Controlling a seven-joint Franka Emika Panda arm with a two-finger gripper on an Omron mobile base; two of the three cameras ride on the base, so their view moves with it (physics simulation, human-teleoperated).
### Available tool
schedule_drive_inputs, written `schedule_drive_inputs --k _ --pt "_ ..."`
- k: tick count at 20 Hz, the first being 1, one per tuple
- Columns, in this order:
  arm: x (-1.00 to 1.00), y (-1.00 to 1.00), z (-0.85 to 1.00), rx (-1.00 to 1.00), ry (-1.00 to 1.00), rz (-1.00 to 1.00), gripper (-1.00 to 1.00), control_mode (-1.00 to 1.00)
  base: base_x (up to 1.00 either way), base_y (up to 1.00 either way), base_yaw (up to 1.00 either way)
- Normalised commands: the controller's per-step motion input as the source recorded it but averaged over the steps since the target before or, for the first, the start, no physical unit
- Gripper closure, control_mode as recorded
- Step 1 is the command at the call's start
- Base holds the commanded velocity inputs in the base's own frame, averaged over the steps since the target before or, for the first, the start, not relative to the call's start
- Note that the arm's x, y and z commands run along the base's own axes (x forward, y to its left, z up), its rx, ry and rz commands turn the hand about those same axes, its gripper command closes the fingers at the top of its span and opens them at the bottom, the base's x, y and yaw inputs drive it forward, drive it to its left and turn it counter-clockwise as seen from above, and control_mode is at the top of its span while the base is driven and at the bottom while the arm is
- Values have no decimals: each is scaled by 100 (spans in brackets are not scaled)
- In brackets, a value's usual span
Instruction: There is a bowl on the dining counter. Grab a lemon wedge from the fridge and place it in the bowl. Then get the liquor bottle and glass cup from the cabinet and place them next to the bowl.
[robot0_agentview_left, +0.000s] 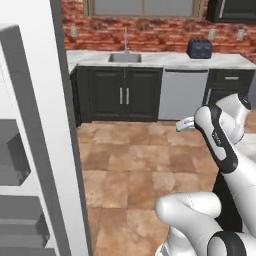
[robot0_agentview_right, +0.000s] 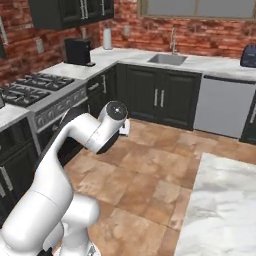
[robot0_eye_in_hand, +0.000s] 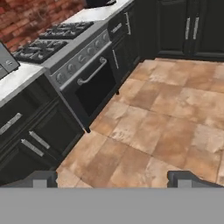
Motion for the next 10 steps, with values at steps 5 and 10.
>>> schedule_drive_inputs --k 5,10 --pt "0 0 0 0 0 0 -100 100 81 0 40" --pt "0 0 0 0 0 0 -100 100 86 0 44"
